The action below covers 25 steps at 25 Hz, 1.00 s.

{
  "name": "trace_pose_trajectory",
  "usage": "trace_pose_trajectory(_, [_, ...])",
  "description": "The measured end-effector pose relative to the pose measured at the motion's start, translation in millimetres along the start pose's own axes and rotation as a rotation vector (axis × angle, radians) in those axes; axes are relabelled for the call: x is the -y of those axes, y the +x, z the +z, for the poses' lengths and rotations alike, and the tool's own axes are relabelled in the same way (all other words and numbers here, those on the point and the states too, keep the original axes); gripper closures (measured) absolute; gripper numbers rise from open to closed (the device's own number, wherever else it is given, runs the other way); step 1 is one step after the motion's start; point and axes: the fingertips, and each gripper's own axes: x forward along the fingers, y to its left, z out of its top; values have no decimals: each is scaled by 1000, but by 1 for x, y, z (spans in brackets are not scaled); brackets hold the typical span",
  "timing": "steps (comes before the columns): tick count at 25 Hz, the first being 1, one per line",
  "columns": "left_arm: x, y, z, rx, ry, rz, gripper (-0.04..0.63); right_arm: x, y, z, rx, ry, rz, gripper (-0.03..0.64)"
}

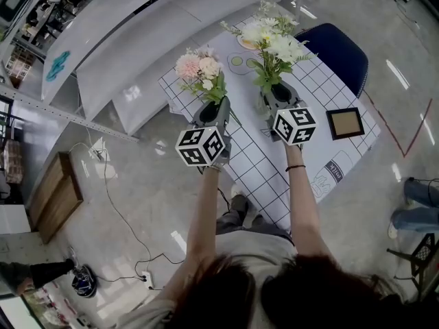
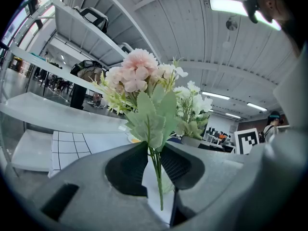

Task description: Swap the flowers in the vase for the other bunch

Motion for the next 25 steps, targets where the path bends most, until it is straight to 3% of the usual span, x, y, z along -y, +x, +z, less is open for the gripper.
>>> trace_pose_trajectory(25, [4, 1, -8, -14, -4, -6, 515, -2, -12, -33, -134, -78, -1, 566])
